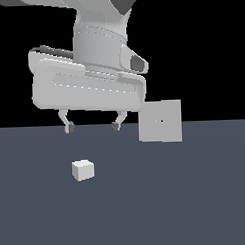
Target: Plug the charger into the wall socket.
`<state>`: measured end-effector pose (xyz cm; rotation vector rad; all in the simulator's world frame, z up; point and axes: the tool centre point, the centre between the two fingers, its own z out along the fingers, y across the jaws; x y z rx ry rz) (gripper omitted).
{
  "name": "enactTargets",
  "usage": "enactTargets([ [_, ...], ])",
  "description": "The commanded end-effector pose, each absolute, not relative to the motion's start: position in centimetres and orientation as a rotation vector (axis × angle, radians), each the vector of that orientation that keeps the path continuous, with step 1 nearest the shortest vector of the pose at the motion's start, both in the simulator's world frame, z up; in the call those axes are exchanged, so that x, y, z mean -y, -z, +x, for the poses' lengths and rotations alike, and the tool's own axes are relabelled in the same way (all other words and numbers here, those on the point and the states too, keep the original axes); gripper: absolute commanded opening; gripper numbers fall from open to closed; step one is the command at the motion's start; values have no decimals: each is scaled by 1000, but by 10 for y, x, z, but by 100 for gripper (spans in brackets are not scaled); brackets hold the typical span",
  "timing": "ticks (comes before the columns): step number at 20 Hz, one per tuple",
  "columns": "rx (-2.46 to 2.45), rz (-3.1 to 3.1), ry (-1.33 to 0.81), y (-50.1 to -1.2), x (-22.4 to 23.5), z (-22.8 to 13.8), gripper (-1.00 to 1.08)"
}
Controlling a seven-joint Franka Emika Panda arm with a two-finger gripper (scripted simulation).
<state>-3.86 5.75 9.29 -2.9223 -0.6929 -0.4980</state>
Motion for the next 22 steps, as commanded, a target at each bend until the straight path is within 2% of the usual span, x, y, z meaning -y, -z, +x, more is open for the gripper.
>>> enactTargets([
  [1, 745, -2893, 534, -87, -63, -41, 100],
  [22, 921, -2782, 639, -60, -80, -52, 100],
])
